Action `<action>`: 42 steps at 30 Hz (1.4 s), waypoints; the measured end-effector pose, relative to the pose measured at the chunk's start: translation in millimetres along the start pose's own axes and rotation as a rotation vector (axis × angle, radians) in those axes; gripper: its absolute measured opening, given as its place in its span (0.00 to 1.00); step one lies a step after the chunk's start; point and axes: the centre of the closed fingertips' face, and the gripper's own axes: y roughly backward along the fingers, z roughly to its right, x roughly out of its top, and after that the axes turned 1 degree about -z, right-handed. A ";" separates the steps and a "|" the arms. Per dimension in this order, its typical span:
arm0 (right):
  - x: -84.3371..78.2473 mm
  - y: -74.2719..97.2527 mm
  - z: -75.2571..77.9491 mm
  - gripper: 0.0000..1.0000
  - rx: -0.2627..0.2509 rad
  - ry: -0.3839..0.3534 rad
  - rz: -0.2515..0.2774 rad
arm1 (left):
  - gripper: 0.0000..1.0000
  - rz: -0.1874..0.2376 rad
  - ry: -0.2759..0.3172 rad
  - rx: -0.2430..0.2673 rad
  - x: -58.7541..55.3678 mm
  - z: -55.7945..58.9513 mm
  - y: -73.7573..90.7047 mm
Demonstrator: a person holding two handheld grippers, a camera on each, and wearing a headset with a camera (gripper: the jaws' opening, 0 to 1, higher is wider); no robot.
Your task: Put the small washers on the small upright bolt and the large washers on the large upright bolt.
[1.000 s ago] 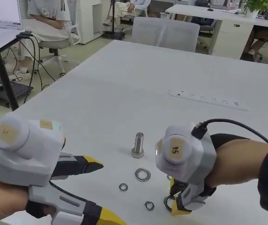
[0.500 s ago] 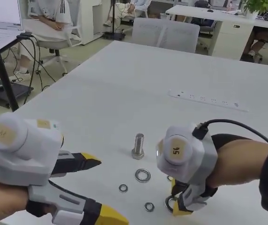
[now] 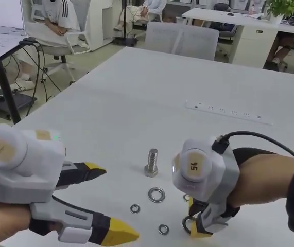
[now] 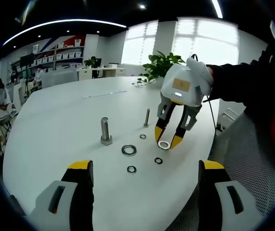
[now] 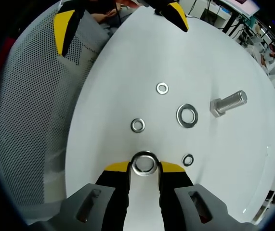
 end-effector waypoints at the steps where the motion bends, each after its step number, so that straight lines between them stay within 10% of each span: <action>1: -0.2 0.5 -0.1 0.23 -0.001 -0.001 -0.001 | 0.90 0.002 -0.002 0.006 0.3 -1.1 0.3; 42: 6.4 26.6 6.9 0.23 -0.052 0.030 -0.016 | 0.90 0.116 -0.010 0.152 20.6 -28.3 13.7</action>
